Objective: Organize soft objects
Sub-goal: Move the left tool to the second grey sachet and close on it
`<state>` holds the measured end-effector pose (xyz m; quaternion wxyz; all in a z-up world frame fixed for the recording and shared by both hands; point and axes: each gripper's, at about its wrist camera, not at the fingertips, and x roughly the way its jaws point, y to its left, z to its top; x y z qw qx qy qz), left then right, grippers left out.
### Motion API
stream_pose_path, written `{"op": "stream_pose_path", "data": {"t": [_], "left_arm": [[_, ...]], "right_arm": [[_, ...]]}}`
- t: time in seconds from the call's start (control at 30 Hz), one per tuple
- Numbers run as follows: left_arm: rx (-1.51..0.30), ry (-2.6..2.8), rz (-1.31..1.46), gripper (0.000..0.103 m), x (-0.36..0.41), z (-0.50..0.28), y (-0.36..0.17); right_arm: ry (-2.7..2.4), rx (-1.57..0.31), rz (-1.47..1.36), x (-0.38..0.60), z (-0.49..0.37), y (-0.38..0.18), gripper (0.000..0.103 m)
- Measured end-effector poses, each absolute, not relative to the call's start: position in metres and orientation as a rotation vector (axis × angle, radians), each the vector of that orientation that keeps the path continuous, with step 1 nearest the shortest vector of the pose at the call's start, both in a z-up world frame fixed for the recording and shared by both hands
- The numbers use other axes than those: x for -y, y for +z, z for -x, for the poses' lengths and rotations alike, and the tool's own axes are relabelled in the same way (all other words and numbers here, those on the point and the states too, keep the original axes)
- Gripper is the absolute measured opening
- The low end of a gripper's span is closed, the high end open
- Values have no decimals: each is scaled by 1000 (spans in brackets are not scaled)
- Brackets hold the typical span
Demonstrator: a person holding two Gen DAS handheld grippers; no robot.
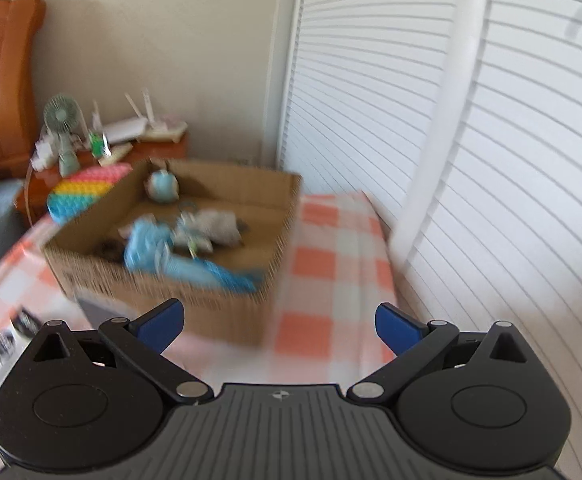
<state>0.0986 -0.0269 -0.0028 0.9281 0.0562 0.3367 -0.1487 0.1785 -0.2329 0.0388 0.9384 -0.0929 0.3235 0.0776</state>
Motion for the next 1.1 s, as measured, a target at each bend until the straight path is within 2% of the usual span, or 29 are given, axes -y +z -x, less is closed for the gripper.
{"op": "stream_pose_path", "data": {"t": [0.43,1.1], "left_arm": [[-727,-401,-251,102,93,-105,-20],[-758,-441,-346,102,150,-135,-38]], "right_arm": [[72,-680,116,276,-98,4,103],[113,-708,80,319,-76,-20,103]]}}
